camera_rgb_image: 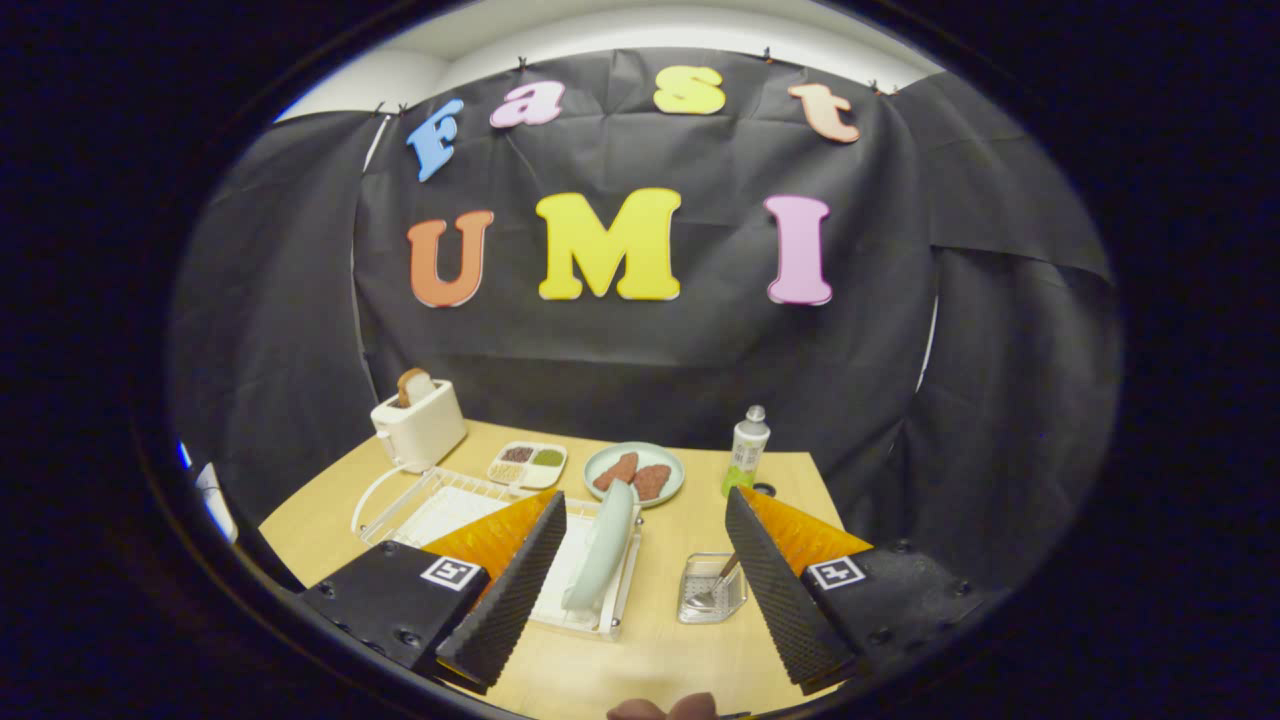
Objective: Take the plate from the dish rack, then take the spoon from the basket and place it into the plate.
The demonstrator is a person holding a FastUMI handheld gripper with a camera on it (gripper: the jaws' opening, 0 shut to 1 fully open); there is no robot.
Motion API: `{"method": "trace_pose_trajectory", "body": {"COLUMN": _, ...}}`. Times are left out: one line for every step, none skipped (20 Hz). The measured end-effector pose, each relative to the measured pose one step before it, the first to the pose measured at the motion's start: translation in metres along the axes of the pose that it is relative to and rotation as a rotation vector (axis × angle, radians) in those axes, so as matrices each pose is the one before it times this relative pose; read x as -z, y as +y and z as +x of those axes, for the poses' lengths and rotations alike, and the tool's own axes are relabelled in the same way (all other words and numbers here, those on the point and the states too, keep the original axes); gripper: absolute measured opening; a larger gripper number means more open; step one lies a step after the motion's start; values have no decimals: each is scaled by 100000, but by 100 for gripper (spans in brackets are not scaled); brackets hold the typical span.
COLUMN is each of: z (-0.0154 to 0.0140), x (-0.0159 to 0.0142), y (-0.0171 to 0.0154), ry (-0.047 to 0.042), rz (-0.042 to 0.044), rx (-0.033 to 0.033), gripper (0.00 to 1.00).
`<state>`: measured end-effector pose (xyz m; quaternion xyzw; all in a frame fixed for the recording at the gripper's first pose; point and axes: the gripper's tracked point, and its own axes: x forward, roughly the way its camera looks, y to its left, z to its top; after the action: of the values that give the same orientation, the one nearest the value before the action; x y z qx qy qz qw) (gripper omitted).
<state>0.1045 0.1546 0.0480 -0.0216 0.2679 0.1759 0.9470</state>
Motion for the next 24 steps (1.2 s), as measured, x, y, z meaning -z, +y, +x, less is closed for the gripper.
{"method": "trace_pose_trajectory", "body": {"z": 1104, "x": -242, "y": 494, "ry": 5659, "rz": -325, "rx": -1244, "gripper": 100}}
{"method": "trace_pose_trajectory", "body": {"z": 1386, "x": 95, "y": 750, "ry": 6936, "rz": -719, "rx": -2726, "gripper": 100}}
{"method": "trace_pose_trajectory", "body": {"z": 1177, "x": 199, "y": 411, "ry": 7134, "rz": 165, "rx": -1805, "gripper": 100}}
{"method": "trace_pose_trajectory", "body": {"z": 1297, "x": -120, "y": 72, "ry": 4551, "rz": 1716, "rx": -418, "gripper": 100}}
{"method": "trace_pose_trajectory", "body": {"z": 1443, "x": -184, "y": -71, "ry": 3832, "rz": 1440, "rx": 453, "gripper": 100}}
{"method": "trace_pose_trajectory", "body": {"z": 1140, "x": 101, "y": -325, "ry": 3628, "rz": 1647, "rx": 893, "gripper": 100}}
{"method": "trace_pose_trajectory", "body": {"z": 1524, "x": -129, "y": -160, "ry": 3596, "rz": 903, "rx": 766, "gripper": 100}}
{"method": "trace_pose_trajectory", "body": {"z": 1559, "x": 197, "y": -41, "ry": 3520, "rz": 884, "rx": 656, "gripper": 100}}
{"method": "trace_pose_trajectory", "body": {"z": 1369, "x": -78, "y": -125, "ry": 2760, "rz": 1816, "rx": 1220, "gripper": 100}}
{"method": "trace_pose_trajectory", "body": {"z": 1106, "x": -100, "y": -65, "ry": 1799, "rz": 1203, "rx": 198, "gripper": 100}}
{"method": "trace_pose_trajectory", "body": {"z": 1092, "x": 16, "y": 60, "ry": 2048, "rz": 1832, "rx": 261, "gripper": 100}}
{"method": "trace_pose_trajectory", "body": {"z": 910, "x": 248, "y": -37, "ry": 2857, "rz": 1678, "rx": 319, "gripper": 100}}
{"method": "trace_pose_trajectory", "body": {"z": 926, "x": 316, "y": 6, "ry": 2580, "rz": 1961, "rx": 395, "gripper": 100}}
{"method": "trace_pose_trajectory", "body": {"z": 790, "x": 254, "y": -135, "ry": 2494, "rz": 1753, "rx": 370, "gripper": 100}}
{"method": "trace_pose_trajectory", "body": {"z": 645, "x": 288, "y": -141, "ry": 2748, "rz": 1951, "rx": 1318, "gripper": 100}}
{"method": "trace_pose_trajectory", "body": {"z": 544, "x": 282, "y": -113, "ry": 2039, "rz": 1984, "rx": 1180, "gripper": 100}}
{"method": "trace_pose_trajectory", "body": {"z": 529, "x": 61, "y": 87, "ry": 1060, "rz": 1556, "rx": 527, "gripper": 99}}
{"method": "trace_pose_trajectory", "body": {"z": 306, "x": 132, "y": 131, "ry": 1032, "rz": 1319, "rx": 282, "gripper": 97}}
{"method": "trace_pose_trajectory", "body": {"z": 234, "x": 326, "y": 81, "ry": 1610, "rz": 1135, "rx": 161, "gripper": 91}}
{"method": "trace_pose_trajectory", "body": {"z": 158, "x": 189, "y": 176, "ry": 933, "rz": 678, "rx": 209, "gripper": 85}}
{"method": "trace_pose_trajectory", "body": {"z": 83, "x": 101, "y": 133, "ry": 615, "rz": 621, "rx": 237, "gripper": 79}}
{"method": "trace_pose_trajectory", "body": {"z": 42, "x": 146, "y": -20, "ry": 499, "rz": 910, "rx": 1271, "gripper": 73}}
{"method": "trace_pose_trajectory", "body": {"z": 120, "x": -94, "y": -185, "ry": -291, "rz": 1318, "rx": 2228, "gripper": 61}}
{"method": "trace_pose_trajectory", "body": {"z": -247, "x": -78, "y": -440, "ry": -1132, "rz": 215, "rx": 4027, "gripper": 50}}
